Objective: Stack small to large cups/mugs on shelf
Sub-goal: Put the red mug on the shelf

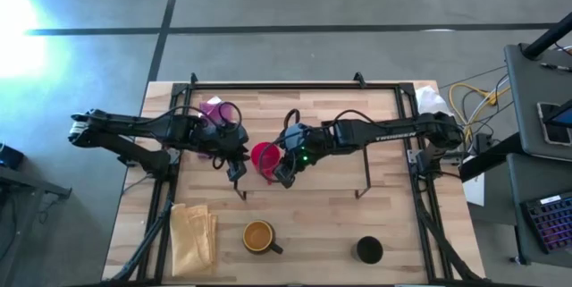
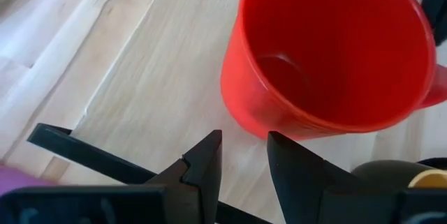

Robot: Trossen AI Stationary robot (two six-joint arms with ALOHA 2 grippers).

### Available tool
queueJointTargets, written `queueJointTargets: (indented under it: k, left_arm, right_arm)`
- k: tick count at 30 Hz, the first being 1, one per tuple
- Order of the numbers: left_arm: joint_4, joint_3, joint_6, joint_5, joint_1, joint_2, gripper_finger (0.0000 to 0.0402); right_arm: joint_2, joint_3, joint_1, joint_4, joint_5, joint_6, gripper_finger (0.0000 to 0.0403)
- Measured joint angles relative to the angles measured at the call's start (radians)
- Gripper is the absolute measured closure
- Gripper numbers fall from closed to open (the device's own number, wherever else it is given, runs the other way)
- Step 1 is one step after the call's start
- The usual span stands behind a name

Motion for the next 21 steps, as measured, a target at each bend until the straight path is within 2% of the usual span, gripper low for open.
queueJointTargets:
  k: [21]
  left_arm:
    - [0.02, -0.001, 0.036, -0.055, 0.0, 0.001, 0.0301]
  right_arm:
    - [0.002, -0.002, 0.011, 0.092, 0.001, 0.011, 0.0394]
